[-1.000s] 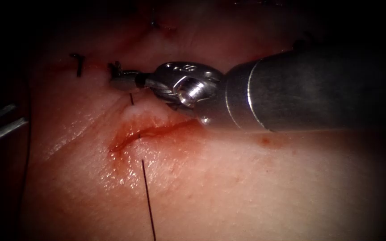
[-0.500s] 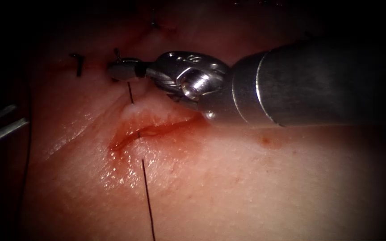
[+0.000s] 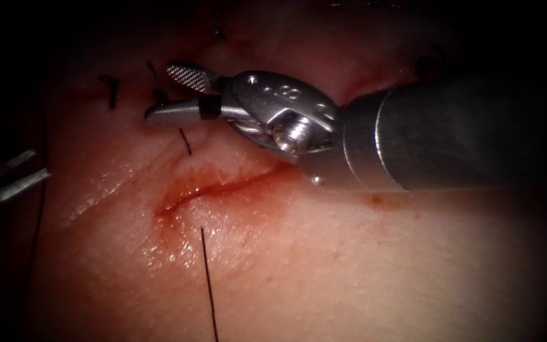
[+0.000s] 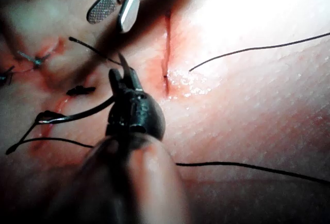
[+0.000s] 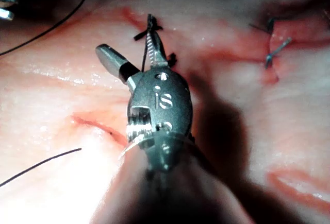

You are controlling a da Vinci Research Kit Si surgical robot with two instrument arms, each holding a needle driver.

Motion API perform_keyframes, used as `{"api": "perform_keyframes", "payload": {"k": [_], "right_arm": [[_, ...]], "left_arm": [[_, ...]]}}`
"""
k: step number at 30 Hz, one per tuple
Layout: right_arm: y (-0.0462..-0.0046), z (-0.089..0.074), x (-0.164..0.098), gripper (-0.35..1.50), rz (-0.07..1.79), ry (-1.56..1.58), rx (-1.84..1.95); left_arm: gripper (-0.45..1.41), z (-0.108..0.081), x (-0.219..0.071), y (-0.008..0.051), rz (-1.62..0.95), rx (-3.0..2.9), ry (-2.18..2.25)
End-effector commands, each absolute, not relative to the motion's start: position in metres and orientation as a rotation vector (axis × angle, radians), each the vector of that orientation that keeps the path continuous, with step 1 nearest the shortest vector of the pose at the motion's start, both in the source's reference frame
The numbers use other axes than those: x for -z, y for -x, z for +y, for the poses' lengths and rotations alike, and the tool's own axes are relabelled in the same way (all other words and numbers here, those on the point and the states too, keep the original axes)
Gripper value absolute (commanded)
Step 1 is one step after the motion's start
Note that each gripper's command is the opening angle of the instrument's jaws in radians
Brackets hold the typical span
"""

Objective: Wound Closure

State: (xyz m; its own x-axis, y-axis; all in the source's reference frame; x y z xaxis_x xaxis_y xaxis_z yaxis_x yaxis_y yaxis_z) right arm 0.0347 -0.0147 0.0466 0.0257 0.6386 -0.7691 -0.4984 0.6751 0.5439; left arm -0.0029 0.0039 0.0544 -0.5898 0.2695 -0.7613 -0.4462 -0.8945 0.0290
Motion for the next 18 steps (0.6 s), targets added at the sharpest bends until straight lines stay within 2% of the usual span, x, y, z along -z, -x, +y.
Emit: {"api": "perform_keyframes", "payload": {"k": [1,4,7,18], "right_arm": [[-0.0338,-0.015,-0.047,1.48,1.246,-0.082,-0.852],[-0.0314,-0.015,-0.046,1.46,1.205,0.026,-0.709],[-0.0285,-0.015,-0.046,1.35,1.200,0.108,-0.585],[-0.0231,-0.015,-0.044,1.46,1.155,0.063,-0.461]], "left_arm": [[-0.45,0.004,-0.055,0.0033,0.310,-2.479,1.121],[-0.45,0.004,-0.057,0.0032,0.325,-2.512,1.098],[-0.45,0.004,-0.059,0.0031,0.320,-2.519,1.083],[-0.45,0.005,-0.067,0.0037,0.349,-2.628,0.918]]}}
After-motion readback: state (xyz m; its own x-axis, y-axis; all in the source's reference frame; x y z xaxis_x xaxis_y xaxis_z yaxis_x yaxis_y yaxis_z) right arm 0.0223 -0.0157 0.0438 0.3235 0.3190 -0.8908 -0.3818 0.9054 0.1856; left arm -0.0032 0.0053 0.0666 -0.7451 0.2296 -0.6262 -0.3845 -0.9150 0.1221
